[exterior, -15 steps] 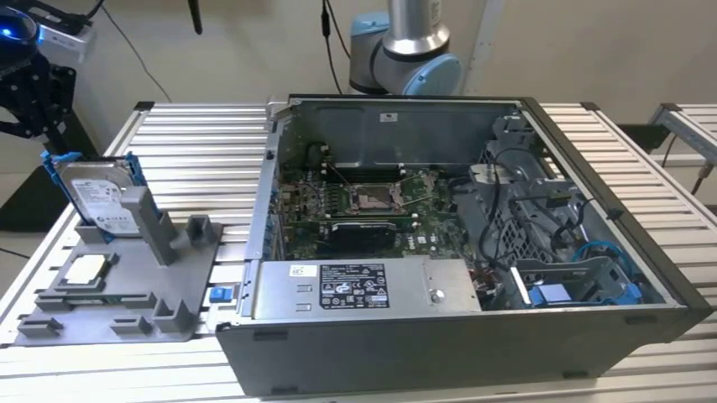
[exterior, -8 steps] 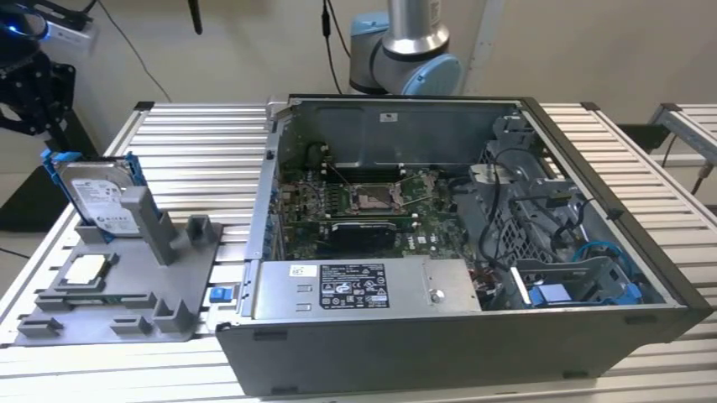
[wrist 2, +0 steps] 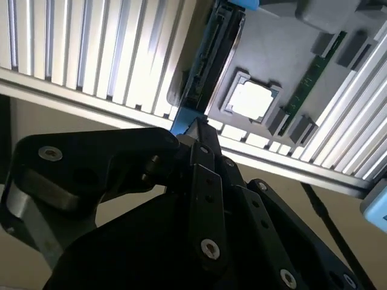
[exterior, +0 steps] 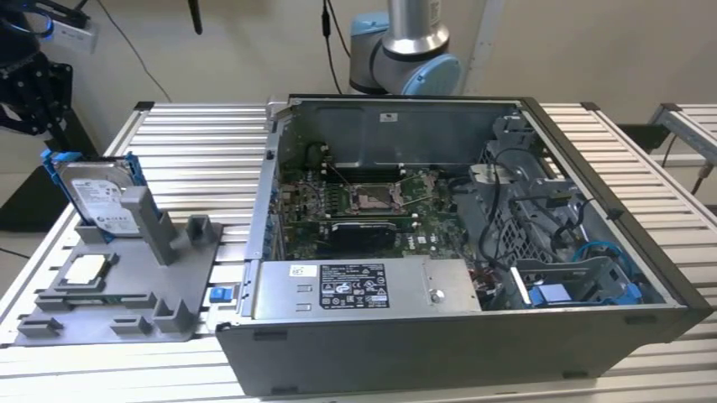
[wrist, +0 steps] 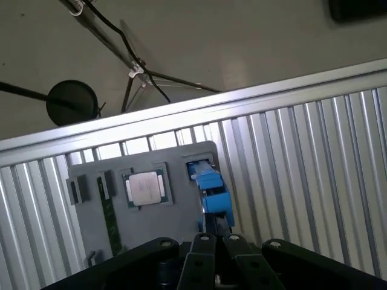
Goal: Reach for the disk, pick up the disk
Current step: 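Pick up the disk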
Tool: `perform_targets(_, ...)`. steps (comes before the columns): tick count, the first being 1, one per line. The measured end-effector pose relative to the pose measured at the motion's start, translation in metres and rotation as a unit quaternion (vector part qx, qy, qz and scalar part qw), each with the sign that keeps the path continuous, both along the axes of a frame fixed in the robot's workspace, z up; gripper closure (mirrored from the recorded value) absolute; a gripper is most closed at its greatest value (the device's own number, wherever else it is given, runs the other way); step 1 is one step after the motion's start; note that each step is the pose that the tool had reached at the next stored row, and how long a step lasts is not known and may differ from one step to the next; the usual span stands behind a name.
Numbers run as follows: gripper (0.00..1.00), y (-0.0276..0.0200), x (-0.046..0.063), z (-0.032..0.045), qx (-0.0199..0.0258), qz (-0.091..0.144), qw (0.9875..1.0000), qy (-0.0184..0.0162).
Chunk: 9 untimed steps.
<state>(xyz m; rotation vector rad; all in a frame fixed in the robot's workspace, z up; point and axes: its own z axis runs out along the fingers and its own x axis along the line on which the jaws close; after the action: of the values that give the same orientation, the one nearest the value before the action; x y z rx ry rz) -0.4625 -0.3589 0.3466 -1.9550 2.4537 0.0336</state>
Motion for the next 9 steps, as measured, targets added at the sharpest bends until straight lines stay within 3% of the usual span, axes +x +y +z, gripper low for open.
perform_targets(1, 1.0, 0.0, 0.0, 0.0, 0.0, 0.001, 1.0, 0.0)
perform_targets(2, 0.0, 0.0, 0.0, -0.0003, 0.0, 0.001, 1.0, 0.0)
perform_targets(9, 0.0, 0.0009, 0.0, -0.0103, -0.0001, 0.014, 0.9999, -0.0001)
